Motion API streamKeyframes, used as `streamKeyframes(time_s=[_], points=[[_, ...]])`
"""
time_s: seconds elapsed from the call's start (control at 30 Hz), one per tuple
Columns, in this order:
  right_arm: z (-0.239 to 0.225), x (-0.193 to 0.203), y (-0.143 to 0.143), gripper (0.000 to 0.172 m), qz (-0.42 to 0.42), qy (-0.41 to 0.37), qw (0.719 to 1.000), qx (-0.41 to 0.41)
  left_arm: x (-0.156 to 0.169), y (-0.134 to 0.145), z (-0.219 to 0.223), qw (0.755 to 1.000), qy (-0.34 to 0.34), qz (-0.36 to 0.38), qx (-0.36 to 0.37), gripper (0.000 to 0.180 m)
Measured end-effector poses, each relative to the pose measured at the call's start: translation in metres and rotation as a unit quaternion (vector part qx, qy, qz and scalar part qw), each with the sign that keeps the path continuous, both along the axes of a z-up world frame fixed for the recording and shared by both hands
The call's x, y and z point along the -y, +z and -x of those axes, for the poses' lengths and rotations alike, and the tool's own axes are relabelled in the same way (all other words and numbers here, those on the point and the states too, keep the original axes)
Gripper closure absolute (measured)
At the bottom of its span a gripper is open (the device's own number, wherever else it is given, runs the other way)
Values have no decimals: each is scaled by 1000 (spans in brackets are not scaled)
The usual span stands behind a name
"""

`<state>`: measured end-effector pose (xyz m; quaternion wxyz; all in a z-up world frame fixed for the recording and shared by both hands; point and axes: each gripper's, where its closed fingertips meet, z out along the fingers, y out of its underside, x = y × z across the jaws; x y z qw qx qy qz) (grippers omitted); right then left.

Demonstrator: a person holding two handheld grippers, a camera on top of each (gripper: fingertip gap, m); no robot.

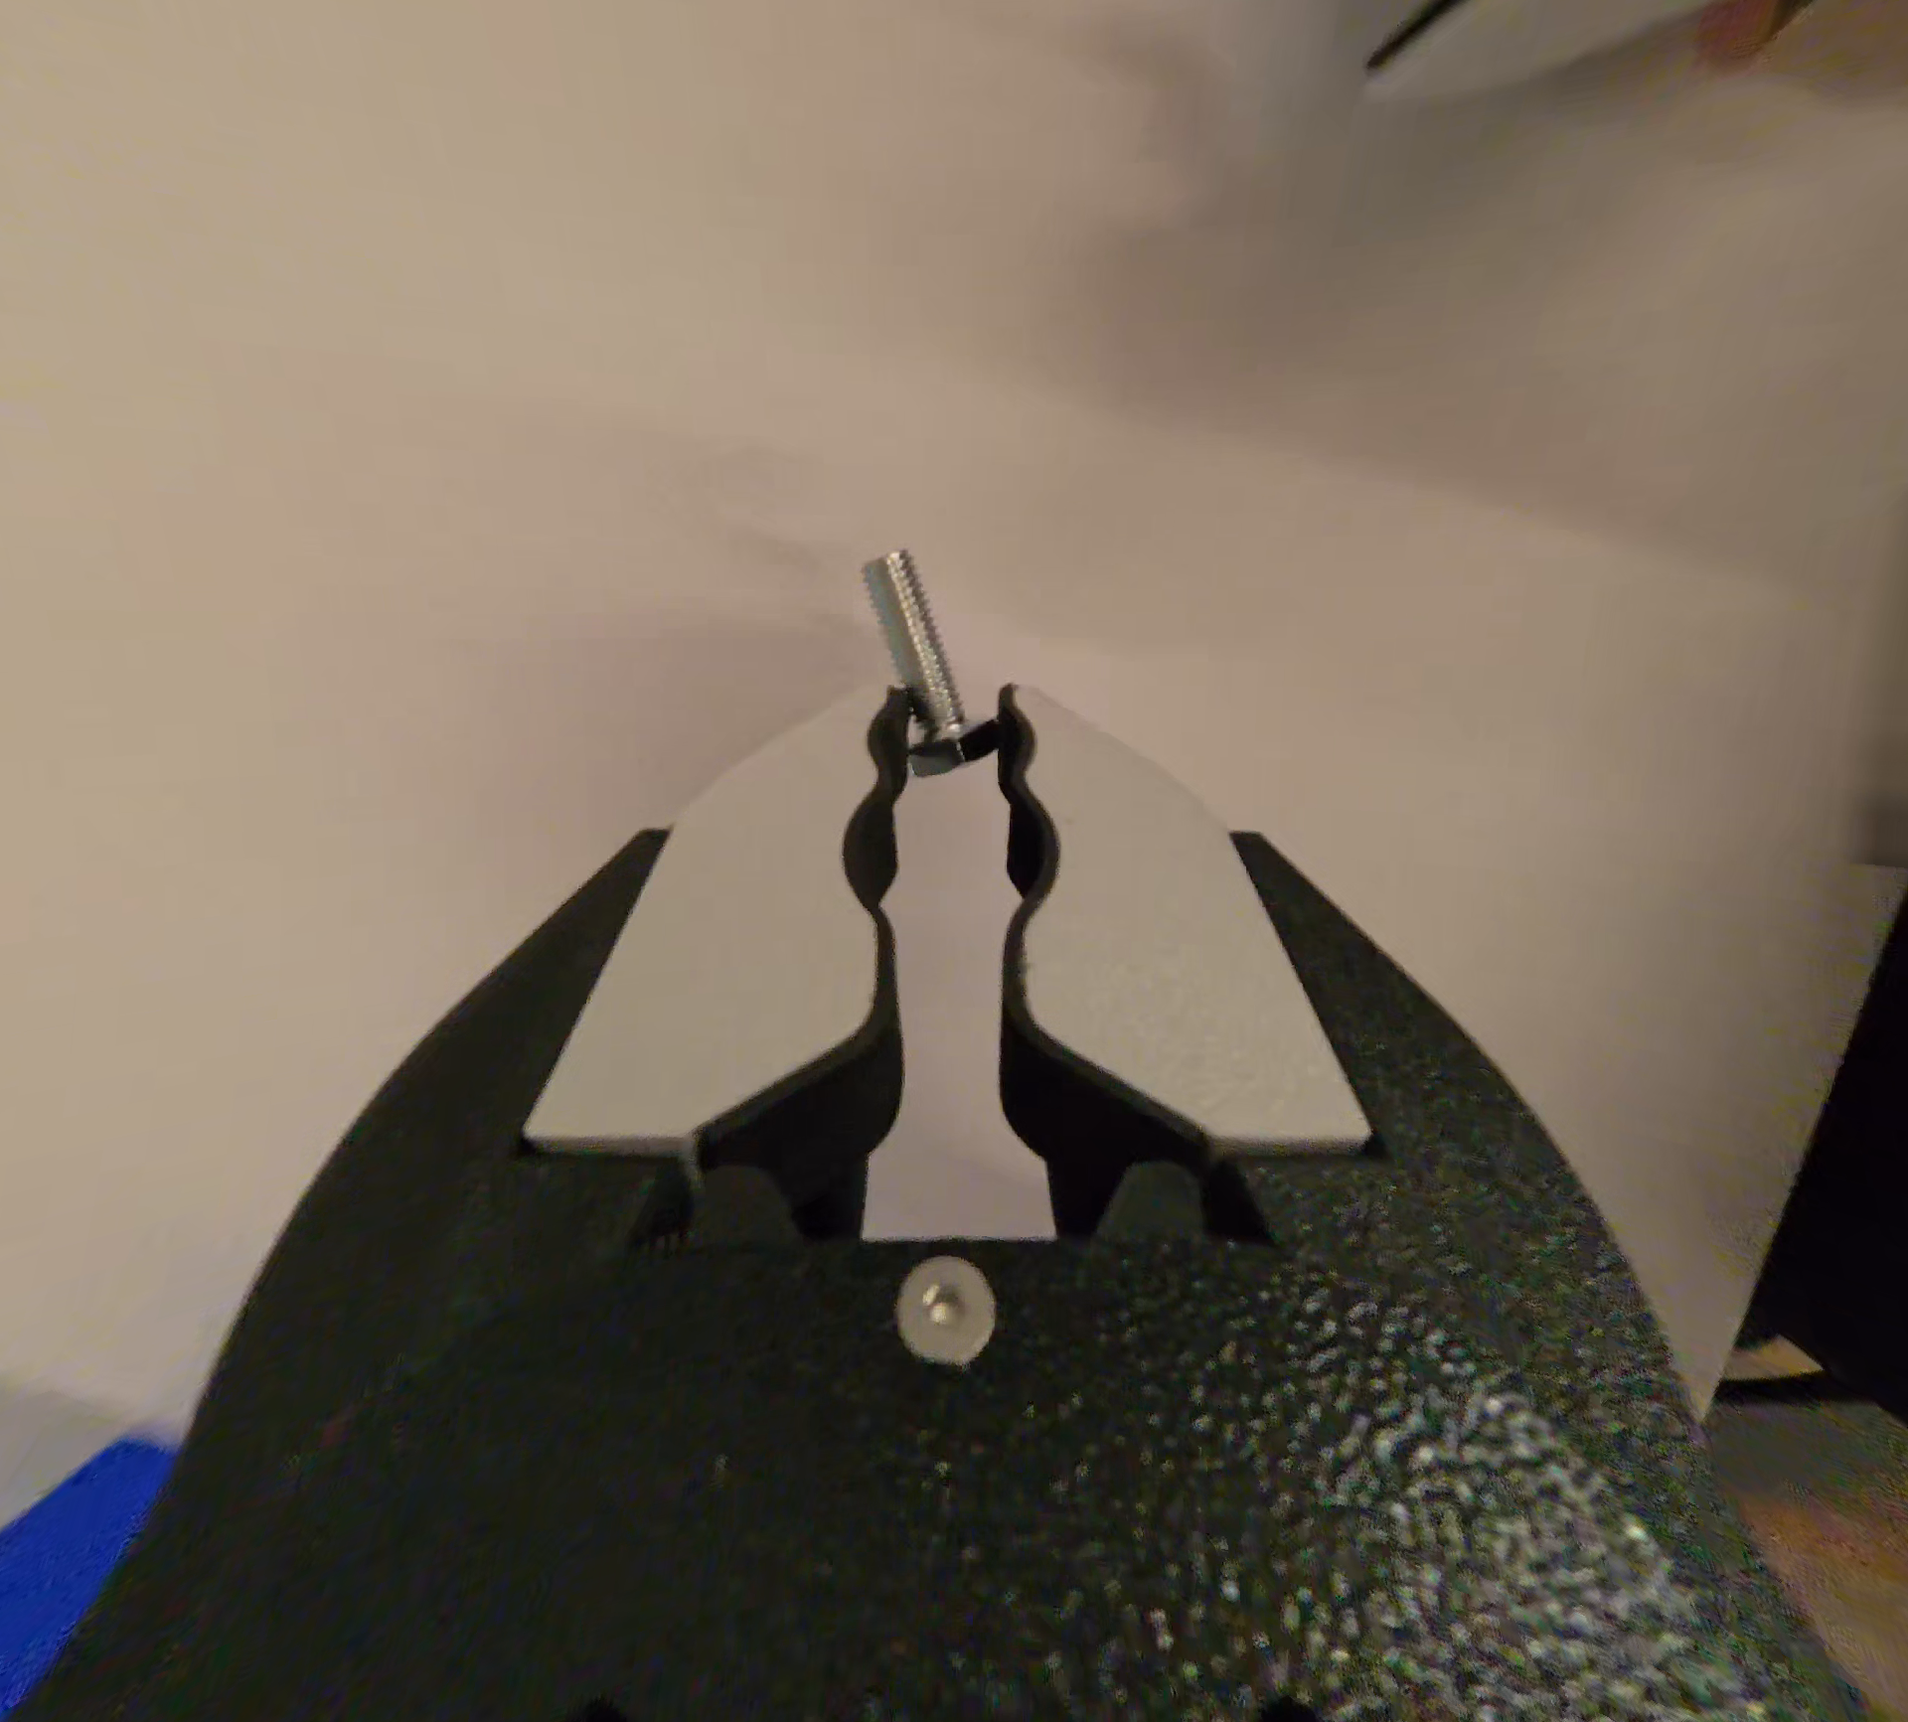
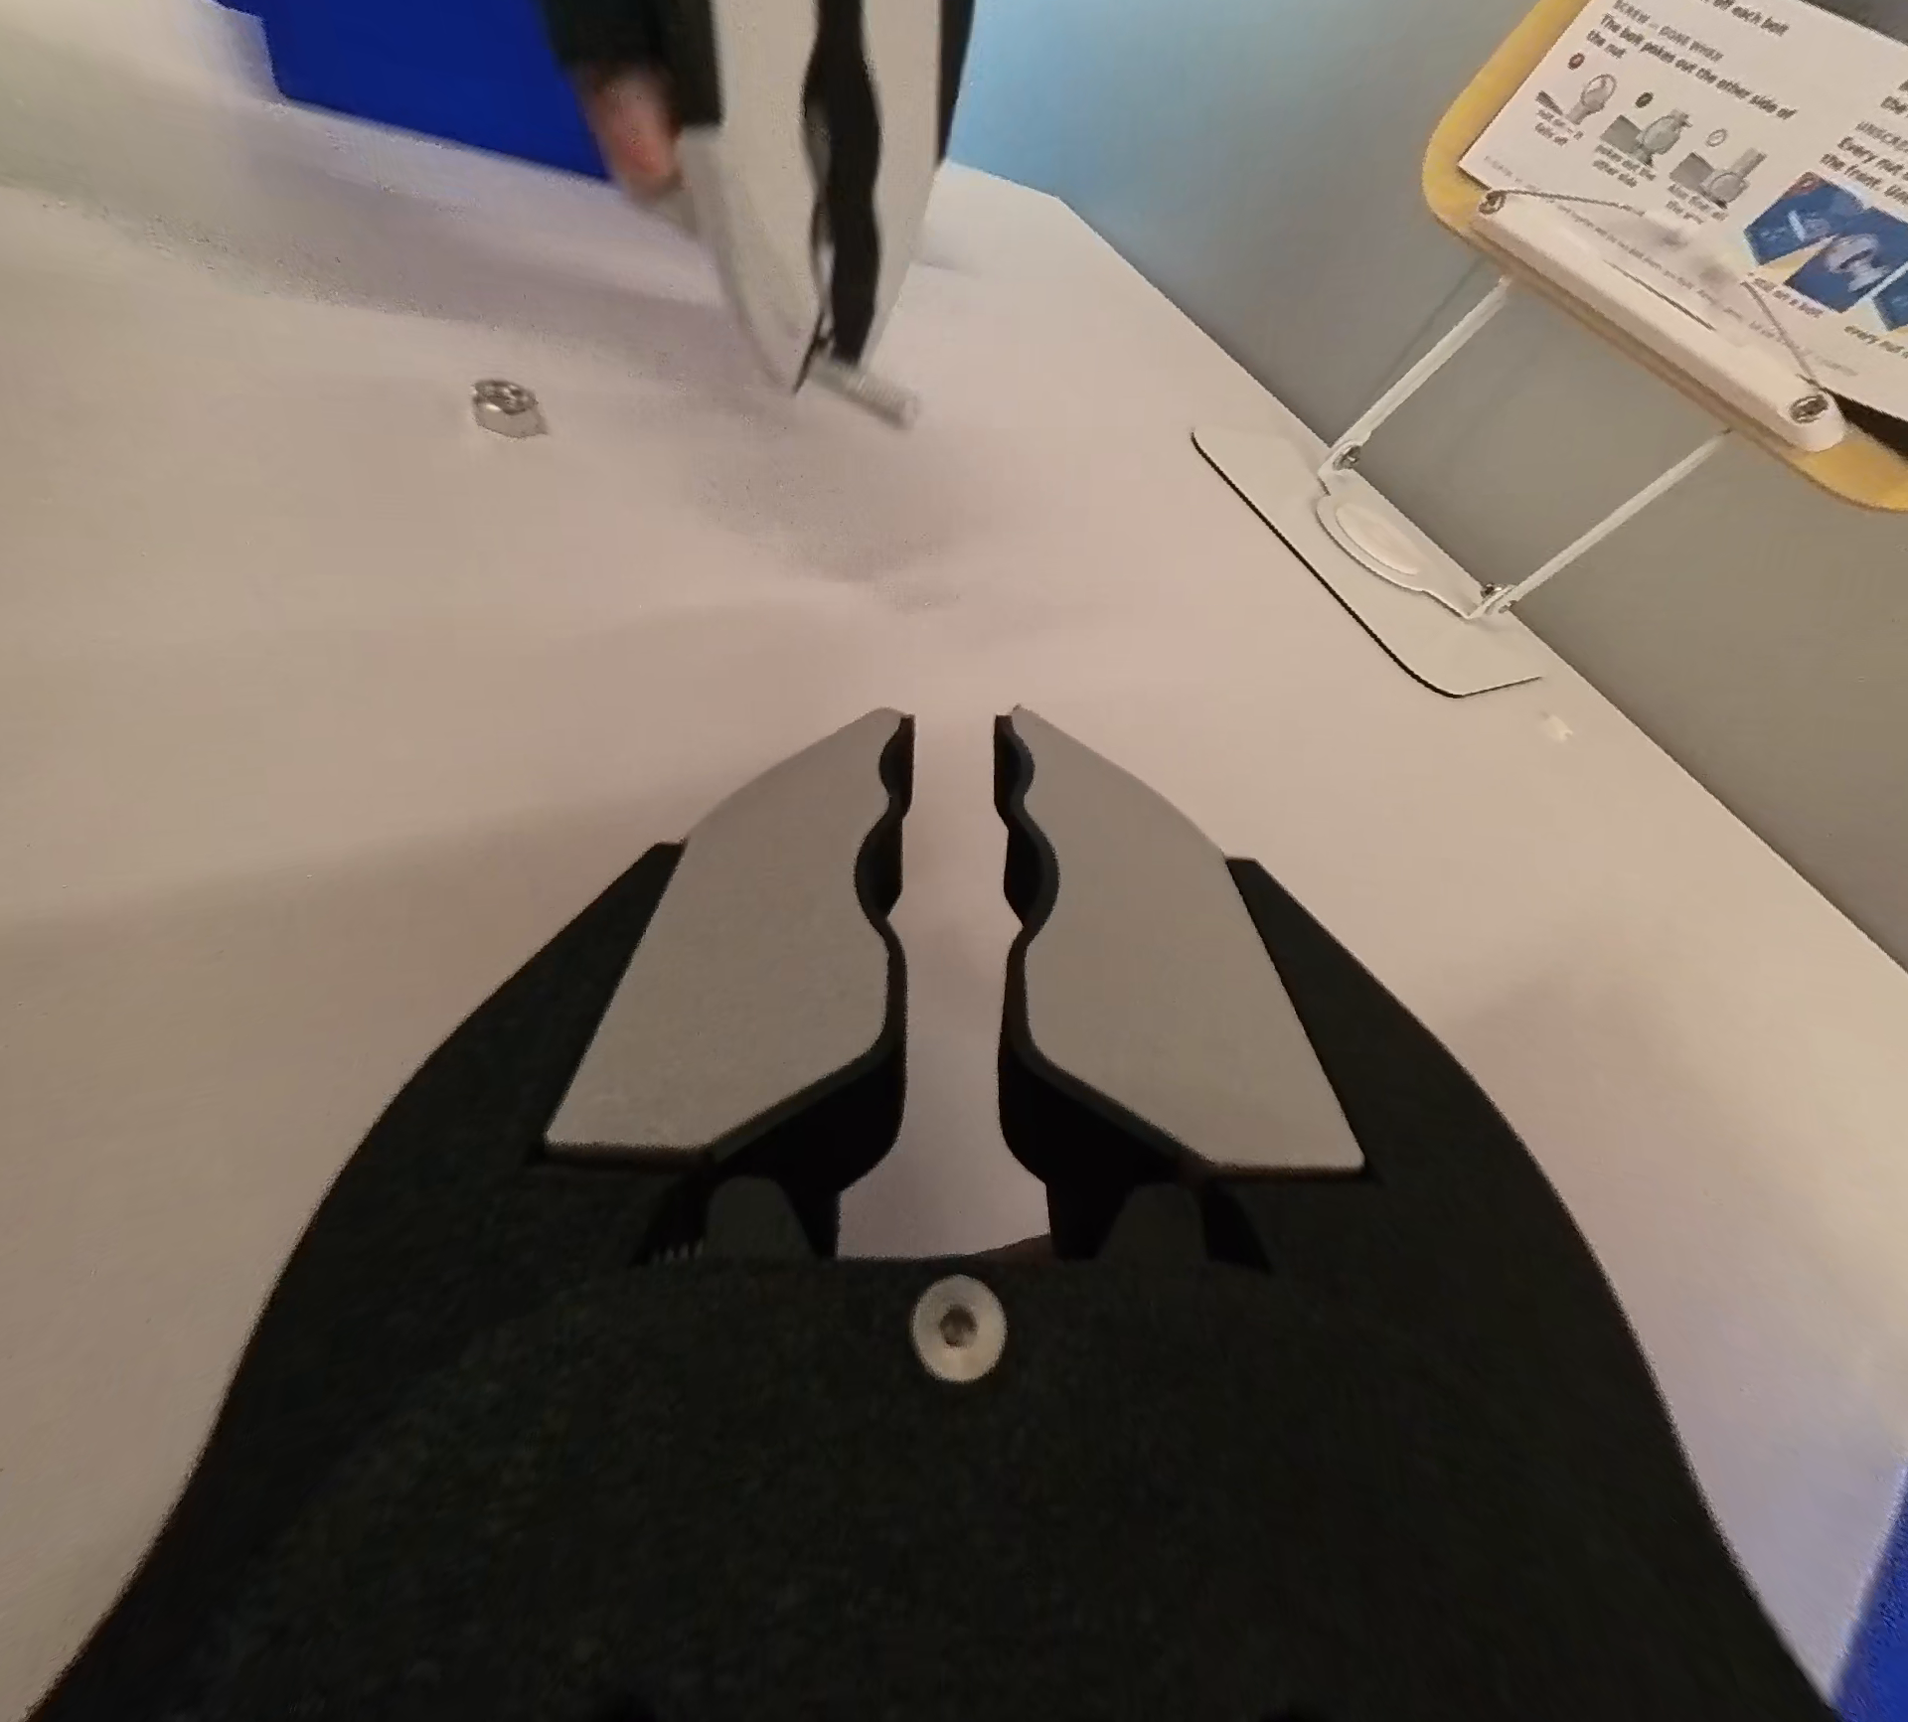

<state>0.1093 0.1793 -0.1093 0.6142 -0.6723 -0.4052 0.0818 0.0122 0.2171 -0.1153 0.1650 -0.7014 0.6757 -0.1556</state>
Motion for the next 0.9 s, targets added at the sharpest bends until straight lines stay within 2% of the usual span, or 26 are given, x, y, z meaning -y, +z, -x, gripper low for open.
streamKeyframes(time_s=[0.1,0.33,0.6,0.9], points=[[-6,-2,1,158,-1,-10,1000,-3,16,-26,-8,999,-30,13,-29,164],[-1,-1,-4,158,-5,-4,1000,20,33,-50,-10,997,-45,33,-51,164],[0,-2,-5,159,-6,-5,1000,24,37,-54,-9,998,-27,32,-43,163],[1,-3,-6,159,-5,-5,999,31,40,-51,-4,998,58,21,-7,152]])
